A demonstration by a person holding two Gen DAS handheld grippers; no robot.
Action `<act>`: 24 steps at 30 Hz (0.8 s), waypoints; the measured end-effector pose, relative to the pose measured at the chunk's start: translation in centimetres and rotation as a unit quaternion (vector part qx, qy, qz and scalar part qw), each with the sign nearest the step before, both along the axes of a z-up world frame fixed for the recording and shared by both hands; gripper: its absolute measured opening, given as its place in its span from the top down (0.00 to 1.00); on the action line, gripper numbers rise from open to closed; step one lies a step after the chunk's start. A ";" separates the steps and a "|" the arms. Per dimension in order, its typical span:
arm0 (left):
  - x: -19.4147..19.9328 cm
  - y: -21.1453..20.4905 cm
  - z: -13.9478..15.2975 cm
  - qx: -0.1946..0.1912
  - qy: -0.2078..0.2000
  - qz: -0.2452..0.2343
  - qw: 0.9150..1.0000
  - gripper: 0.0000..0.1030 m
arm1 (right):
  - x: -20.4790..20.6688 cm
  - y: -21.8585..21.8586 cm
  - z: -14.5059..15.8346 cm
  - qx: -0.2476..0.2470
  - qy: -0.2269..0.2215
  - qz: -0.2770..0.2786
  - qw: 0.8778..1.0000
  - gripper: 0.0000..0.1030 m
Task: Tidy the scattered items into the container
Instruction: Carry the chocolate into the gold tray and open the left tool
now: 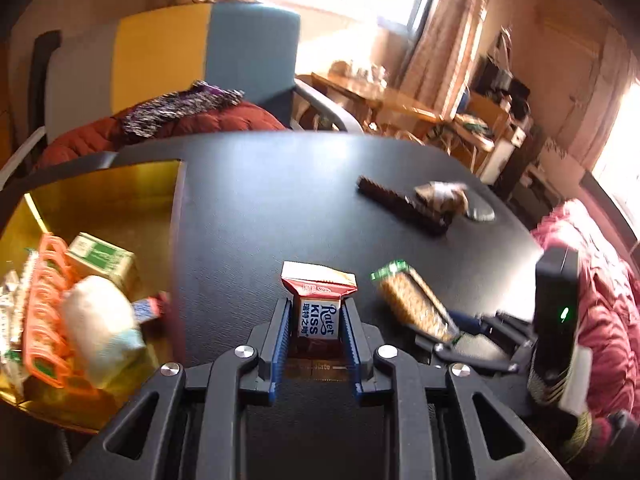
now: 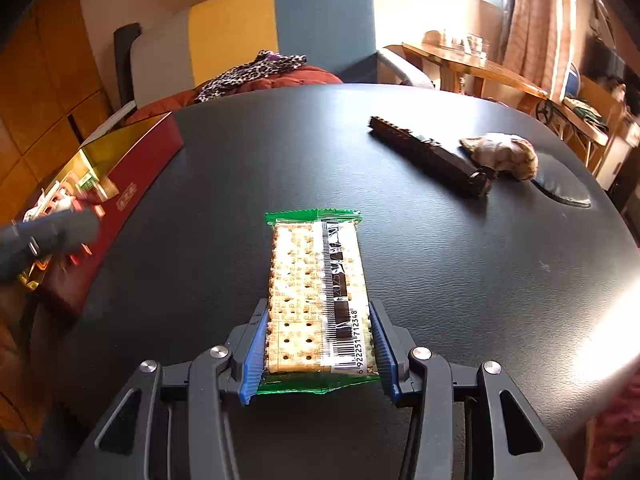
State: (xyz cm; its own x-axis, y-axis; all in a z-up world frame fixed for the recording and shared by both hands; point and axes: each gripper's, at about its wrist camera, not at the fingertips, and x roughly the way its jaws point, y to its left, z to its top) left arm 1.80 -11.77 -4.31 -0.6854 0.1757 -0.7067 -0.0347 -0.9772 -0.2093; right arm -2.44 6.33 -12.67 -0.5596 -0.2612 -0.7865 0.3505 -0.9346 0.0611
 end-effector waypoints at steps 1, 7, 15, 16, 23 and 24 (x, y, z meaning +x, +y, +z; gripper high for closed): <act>0.1 -1.2 0.5 0.001 0.005 0.014 1.000 0.77 | 0.1 -0.4 -0.1 0.003 -0.001 0.004 1.000 0.54; -0.8 -9.7 1.1 -0.013 0.001 0.109 0.994 0.77 | 0.5 -2.2 -0.6 0.021 0.000 0.019 1.000 0.54; -2.3 -15.6 -1.3 0.001 -0.037 0.141 0.989 0.71 | 0.4 -2.7 -0.7 0.034 -0.002 0.021 0.999 0.54; -2.0 -15.8 -1.2 0.005 -0.035 0.144 0.989 0.69 | 0.4 -2.7 -0.7 0.035 -0.002 0.021 0.999 0.54; 1.8 -18.9 -0.1 0.050 -0.007 0.198 0.979 0.60 | 0.4 -3.1 -0.7 0.052 0.003 0.029 0.998 0.54; 2.5 -19.4 -0.1 0.053 -0.005 0.208 0.977 0.60 | 0.4 -3.1 -0.6 0.053 0.004 0.030 0.998 0.54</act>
State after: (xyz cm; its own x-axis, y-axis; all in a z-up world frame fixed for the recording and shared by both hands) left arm 4.31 -31.18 -4.37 -0.7067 -0.0448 -0.7061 0.3638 -0.8789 -0.3084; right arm -2.02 3.24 -13.32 -0.5516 -0.2099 -0.8073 0.4060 -0.9130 -0.0400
